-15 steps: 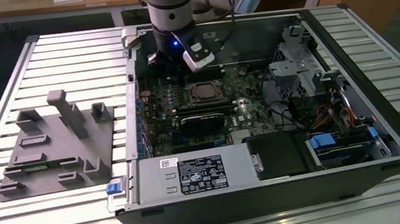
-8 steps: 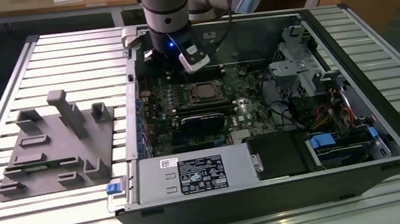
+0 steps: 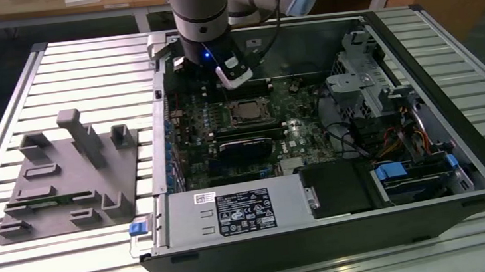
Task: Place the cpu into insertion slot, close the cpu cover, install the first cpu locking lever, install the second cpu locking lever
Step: 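Install the first cpu locking lever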
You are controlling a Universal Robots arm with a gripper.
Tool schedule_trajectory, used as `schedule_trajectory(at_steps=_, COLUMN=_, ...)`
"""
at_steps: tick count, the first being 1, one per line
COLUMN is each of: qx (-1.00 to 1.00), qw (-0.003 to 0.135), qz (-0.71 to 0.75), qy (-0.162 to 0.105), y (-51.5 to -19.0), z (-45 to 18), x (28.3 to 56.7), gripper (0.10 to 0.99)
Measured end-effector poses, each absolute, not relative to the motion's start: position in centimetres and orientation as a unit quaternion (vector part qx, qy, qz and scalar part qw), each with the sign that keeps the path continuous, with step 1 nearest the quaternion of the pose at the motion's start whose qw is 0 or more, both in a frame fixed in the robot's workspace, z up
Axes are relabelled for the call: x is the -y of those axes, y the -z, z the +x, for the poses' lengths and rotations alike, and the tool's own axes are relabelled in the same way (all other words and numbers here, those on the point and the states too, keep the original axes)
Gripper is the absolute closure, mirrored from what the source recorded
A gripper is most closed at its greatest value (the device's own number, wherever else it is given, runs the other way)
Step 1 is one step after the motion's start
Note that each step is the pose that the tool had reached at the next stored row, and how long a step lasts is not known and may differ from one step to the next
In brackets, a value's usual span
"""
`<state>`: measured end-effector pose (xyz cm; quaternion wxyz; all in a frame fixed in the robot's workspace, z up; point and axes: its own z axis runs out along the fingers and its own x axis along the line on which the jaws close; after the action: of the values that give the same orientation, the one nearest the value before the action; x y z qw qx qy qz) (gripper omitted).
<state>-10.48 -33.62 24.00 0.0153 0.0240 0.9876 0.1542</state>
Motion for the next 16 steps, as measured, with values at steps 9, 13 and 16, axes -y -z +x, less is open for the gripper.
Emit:
schedule_trajectory(at_steps=9, qx=-0.988, qw=0.015, qz=0.024, qy=-0.154, y=-24.0, z=-9.5, x=33.6, gripper=0.98)
schedule_trajectory(at_steps=13, qx=-0.988, qw=0.015, qz=0.024, qy=-0.154, y=-24.0, z=-7.9, x=33.6, gripper=0.98)
schedule_trajectory(at_steps=16, qx=-0.988, qw=0.015, qz=0.024, qy=-0.154, y=-24.0, z=-6.7, x=33.6, gripper=0.98)
